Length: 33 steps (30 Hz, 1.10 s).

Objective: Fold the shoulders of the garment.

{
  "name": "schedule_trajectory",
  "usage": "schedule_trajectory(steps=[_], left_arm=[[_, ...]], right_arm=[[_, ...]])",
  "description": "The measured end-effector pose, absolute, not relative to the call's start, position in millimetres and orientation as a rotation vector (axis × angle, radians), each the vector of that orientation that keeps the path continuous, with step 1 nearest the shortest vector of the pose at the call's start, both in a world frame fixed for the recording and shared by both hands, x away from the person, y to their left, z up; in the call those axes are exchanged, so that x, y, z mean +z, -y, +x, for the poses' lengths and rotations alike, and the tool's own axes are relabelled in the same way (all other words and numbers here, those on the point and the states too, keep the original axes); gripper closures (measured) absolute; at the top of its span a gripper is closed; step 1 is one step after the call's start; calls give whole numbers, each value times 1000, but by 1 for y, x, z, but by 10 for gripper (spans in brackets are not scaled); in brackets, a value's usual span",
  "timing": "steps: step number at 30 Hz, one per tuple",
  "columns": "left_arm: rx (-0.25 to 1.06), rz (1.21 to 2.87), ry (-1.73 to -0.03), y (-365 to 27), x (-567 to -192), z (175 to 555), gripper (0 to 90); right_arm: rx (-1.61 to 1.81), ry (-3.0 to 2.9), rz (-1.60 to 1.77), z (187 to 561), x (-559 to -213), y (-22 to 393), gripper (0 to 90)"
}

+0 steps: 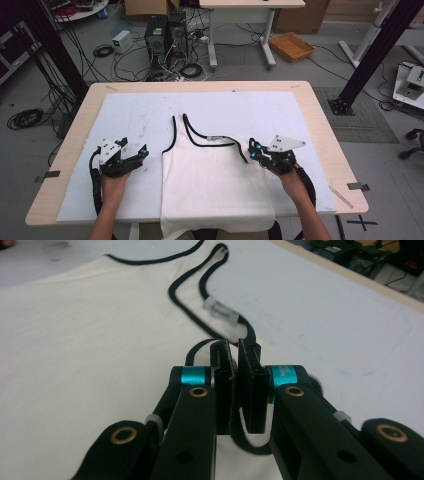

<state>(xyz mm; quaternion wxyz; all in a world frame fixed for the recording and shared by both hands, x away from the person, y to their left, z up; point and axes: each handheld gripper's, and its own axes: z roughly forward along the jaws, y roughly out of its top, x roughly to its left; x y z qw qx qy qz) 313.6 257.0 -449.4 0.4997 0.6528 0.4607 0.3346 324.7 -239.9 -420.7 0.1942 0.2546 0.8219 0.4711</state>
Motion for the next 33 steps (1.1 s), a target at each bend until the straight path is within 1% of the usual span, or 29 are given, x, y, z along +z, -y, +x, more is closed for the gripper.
schedule_trajectory(steps=[5,8,10,11,13,14,16,19,20,22,24,28,29,30,33], left_arm=[[807,1583,-1100,-257,-449,313,224],[797,1575,-1105,-258,-449,312,224],[797,1575,-1112,-258,-449,312,224],[789,1576,-1114,-258,-449,312,224],[769,1567,-1121,-257,-448,311,230],[769,1567,-1121,-257,-448,311,231],[772,1562,-1106,-255,-446,311,240],[764,1559,-1095,-254,-444,310,240],[759,1560,-1090,-253,-443,310,241],[755,1547,-1085,-252,-441,310,241],[754,1541,-1079,-252,-438,311,241],[743,1519,-1078,-251,-431,316,241],[732,1514,-1079,-249,-425,323,241],[719,1509,-1079,-248,-421,328,241],[688,1528,-1069,-238,-408,345,240]], right_arm=[[1394,-2355,667,308,-425,250,858],[1267,-2468,669,301,-429,253,849],[1214,-2519,679,296,-436,255,804],[1222,-2517,693,294,-437,256,750],[1292,-2474,712,293,-432,259,677],[1343,-2434,715,293,-428,259,657],[1422,-2367,706,294,-422,254,657],[1332,-2417,642,301,-429,232,677],[1272,-2453,624,304,-434,226,707],[1153,-2529,621,307,-441,222,795],[1097,-2566,624,307,-444,226,831],[1103,-2585,632,305,-446,236,822],[1125,-2572,629,305,-445,238,756],[1154,-2538,655,304,-443,240,671],[1288,-2385,752,306,-432,252,513]])
